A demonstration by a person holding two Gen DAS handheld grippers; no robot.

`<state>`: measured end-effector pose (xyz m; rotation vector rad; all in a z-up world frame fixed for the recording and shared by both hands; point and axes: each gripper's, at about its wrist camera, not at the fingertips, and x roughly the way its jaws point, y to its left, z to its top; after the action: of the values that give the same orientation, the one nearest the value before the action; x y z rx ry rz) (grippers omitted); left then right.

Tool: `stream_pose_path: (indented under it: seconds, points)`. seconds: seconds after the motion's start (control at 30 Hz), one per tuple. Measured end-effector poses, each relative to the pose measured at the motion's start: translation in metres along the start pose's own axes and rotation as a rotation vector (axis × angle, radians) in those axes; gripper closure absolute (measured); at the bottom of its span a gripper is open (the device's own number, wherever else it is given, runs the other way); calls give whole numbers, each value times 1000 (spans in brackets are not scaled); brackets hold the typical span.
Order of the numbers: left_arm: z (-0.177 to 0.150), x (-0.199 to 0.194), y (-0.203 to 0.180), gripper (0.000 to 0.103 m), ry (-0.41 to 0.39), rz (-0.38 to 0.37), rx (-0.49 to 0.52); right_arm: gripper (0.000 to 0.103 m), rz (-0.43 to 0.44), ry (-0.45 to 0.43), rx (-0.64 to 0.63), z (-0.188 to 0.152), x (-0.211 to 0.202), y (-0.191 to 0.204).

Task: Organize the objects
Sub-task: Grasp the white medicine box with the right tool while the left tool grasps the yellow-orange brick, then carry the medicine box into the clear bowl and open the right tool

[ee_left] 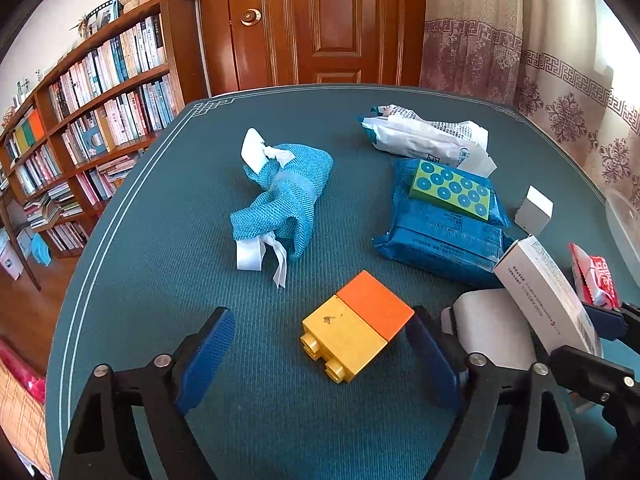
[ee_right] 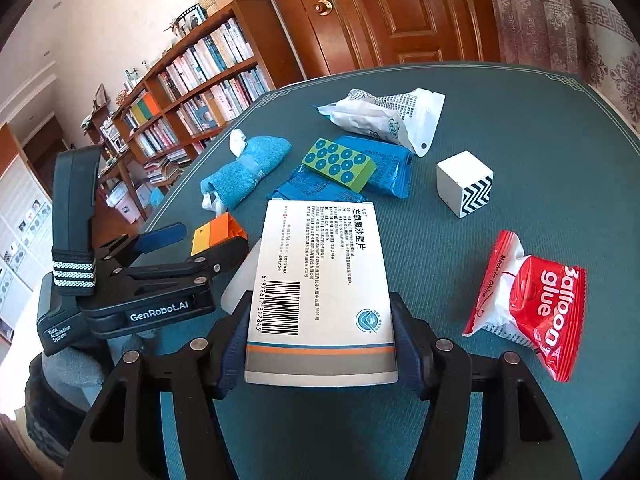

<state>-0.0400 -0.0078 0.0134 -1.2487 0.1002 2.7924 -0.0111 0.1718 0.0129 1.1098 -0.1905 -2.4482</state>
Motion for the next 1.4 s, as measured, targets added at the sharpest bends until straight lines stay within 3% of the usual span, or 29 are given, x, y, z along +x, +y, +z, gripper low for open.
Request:
stream_pose_path:
  seconds: [0.03, 0.17, 0.37, 0.83, 1.1, 1.4]
  points:
    - [-1, 1, -1, 30, 7, -2, 8, 39, -2, -4, -6, -1, -2, 1]
    - [-4, -2, -7, 54, 2, -1, 37, 39, -17, -1, -14, -6, -10, 0]
    - [-9, -8, -7, 54, -16, -2, 31, 39, -39, -14, -6, -13, -21, -5]
    - [-11, -29, -9, 54, -34, -2, -26, 39, -113, -134, 40, -9, -71, -29]
    - [0, -46, -29, 54, -74, -13, 14, 39, -243, -210, 101, -9, -116, -75]
    - [12, -52, -69, 54, -84, -64, 77, 39, -450, -261, 198, -16, -169, -149]
